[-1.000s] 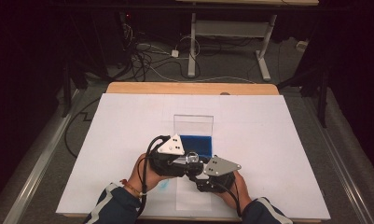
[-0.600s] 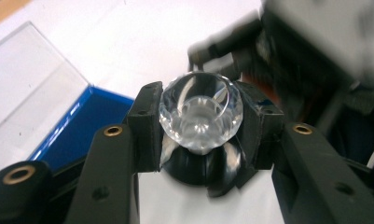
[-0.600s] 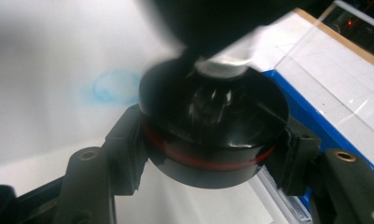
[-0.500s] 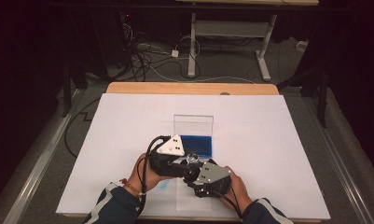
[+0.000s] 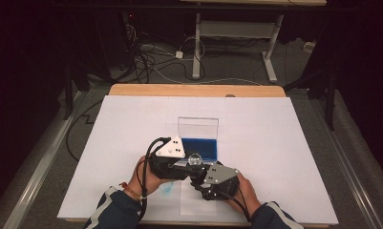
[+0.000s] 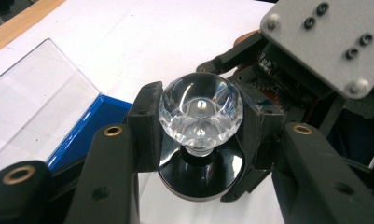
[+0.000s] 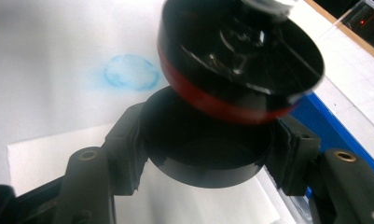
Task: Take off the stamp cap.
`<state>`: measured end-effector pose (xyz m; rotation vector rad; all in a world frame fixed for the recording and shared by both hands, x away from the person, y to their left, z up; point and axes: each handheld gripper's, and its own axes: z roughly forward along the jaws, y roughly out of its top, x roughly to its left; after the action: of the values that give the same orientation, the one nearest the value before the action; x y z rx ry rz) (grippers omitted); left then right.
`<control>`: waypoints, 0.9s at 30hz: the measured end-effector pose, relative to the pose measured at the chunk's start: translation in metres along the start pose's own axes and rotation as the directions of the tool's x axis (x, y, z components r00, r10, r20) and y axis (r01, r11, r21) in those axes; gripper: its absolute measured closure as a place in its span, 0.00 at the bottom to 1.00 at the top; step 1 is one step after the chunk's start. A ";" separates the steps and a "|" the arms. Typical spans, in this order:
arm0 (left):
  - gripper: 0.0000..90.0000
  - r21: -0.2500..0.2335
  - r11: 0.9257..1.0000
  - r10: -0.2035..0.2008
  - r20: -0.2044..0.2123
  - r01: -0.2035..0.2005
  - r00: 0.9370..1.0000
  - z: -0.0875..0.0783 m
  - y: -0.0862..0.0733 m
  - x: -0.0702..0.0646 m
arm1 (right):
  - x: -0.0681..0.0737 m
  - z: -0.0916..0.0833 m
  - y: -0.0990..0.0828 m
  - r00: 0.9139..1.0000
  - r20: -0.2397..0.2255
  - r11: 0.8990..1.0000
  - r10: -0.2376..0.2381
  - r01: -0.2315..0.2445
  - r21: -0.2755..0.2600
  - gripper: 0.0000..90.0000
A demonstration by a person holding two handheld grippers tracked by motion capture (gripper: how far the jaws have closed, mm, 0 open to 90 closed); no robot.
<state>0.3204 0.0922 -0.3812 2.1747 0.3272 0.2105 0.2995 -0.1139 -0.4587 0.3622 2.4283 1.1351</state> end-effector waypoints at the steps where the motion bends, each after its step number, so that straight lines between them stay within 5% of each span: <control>1: 0.60 0.003 1.000 0.000 0.000 0.000 1.000 -0.001 0.000 0.000 | -0.001 -0.001 0.000 1.000 0.001 1.000 0.001 -0.001 0.000 0.43; 27: 0.60 -0.013 0.999 -0.038 -0.047 0.038 0.998 -0.015 -0.008 0.014 | -0.027 -0.046 -0.011 0.997 0.061 0.998 0.056 -0.055 -0.028 0.43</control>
<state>0.3286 0.1130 -0.3787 2.1522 0.3929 0.2427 0.2995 -0.1622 -0.4335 0.4524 2.3605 1.1613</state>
